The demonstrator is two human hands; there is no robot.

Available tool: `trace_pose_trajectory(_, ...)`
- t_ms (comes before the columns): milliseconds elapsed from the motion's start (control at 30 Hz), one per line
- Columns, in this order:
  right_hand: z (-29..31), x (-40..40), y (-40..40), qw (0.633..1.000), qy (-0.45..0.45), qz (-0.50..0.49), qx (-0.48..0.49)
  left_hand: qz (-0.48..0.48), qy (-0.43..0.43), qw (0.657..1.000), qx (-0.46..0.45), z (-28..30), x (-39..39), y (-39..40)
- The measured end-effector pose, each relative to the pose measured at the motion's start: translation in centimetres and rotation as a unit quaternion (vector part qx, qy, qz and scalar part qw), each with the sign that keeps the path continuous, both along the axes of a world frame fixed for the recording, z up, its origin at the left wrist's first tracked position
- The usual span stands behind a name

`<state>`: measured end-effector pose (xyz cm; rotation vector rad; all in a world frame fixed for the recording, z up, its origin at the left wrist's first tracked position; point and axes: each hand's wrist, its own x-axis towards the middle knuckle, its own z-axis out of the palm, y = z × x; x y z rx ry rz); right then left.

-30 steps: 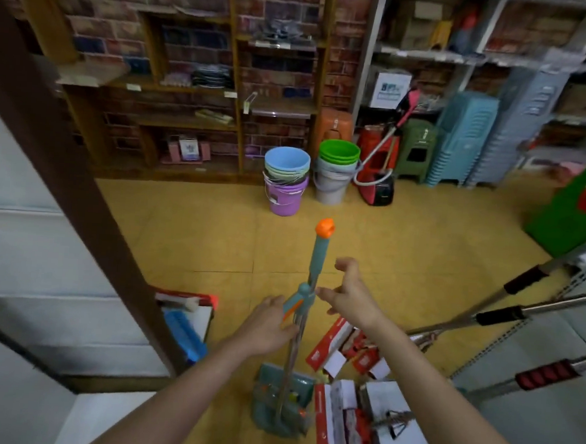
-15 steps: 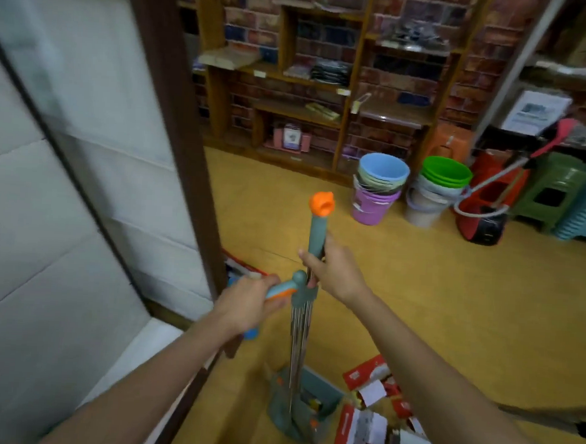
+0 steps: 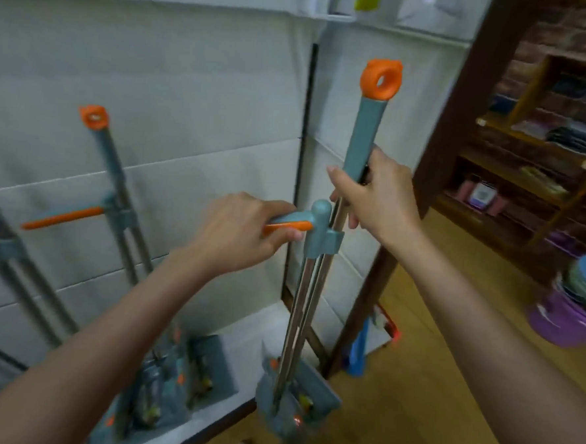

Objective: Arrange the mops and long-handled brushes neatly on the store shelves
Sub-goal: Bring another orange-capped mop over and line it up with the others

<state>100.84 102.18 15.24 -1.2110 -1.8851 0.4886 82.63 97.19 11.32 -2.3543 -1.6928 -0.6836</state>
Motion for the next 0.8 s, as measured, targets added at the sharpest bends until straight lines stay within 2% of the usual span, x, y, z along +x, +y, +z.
trace_pose_trajectory(267, -2.7, -9.0, 4.4, 0.997, -0.013, 0.074, -0.021, 0.114, 0.018, 0.992, -0.052, -2.0, -7.9, 2.5)
trace_pose_trajectory(567, -8.0, -15.2, 9.6, 0.993, -0.014, 0.057, -0.105, 0.125, 0.006, 0.983, -0.135, -6.8, -13.2, 9.4)
trace_pose_trajectory(800, -8.8, -18.1, 12.1, 0.990, 0.021, 0.054, -0.130, 0.140, -0.019, 0.985, -0.101, -8.5, -15.4, 11.8)
